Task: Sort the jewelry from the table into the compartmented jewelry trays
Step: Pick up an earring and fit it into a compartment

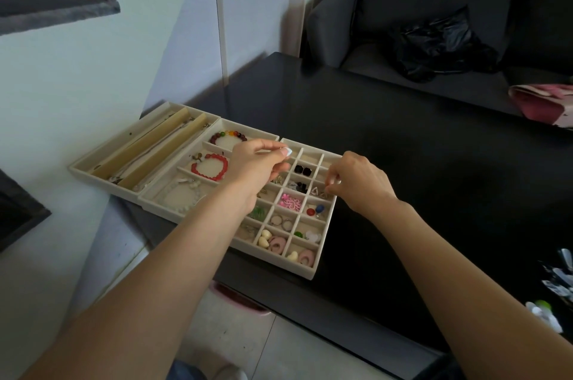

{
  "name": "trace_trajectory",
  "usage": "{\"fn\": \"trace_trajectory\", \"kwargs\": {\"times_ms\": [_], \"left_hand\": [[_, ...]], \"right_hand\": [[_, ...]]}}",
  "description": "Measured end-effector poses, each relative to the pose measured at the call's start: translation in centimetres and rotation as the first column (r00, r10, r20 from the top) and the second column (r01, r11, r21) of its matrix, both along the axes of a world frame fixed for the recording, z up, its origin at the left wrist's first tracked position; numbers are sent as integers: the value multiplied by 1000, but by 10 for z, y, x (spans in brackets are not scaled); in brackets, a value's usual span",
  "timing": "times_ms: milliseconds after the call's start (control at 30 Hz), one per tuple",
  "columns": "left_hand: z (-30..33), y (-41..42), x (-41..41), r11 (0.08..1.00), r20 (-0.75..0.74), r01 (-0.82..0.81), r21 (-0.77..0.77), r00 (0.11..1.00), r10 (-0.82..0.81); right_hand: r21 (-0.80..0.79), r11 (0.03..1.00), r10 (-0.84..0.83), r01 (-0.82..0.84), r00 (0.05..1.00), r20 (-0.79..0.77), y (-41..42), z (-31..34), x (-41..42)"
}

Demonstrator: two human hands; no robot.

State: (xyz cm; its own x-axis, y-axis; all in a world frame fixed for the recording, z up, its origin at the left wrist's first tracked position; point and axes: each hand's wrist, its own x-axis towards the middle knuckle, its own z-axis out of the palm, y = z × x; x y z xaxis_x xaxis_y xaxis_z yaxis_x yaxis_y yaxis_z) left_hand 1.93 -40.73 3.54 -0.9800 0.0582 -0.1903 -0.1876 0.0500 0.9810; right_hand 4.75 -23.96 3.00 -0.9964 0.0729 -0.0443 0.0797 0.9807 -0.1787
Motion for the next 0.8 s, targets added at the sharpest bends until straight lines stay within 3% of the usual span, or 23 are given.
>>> {"fn": "trace_trajectory", "kwargs": {"times_ms": [433,800], "left_hand": [[0,0,0,999,-18,9,-33,1000,-9],[1,1,1,998,-22,19,-55,1000,-20]], "right_hand": [[192,981,-35,29,999,30,-17,2,-1],[219,975,-45,33,998,53,-23,0,1]]}}
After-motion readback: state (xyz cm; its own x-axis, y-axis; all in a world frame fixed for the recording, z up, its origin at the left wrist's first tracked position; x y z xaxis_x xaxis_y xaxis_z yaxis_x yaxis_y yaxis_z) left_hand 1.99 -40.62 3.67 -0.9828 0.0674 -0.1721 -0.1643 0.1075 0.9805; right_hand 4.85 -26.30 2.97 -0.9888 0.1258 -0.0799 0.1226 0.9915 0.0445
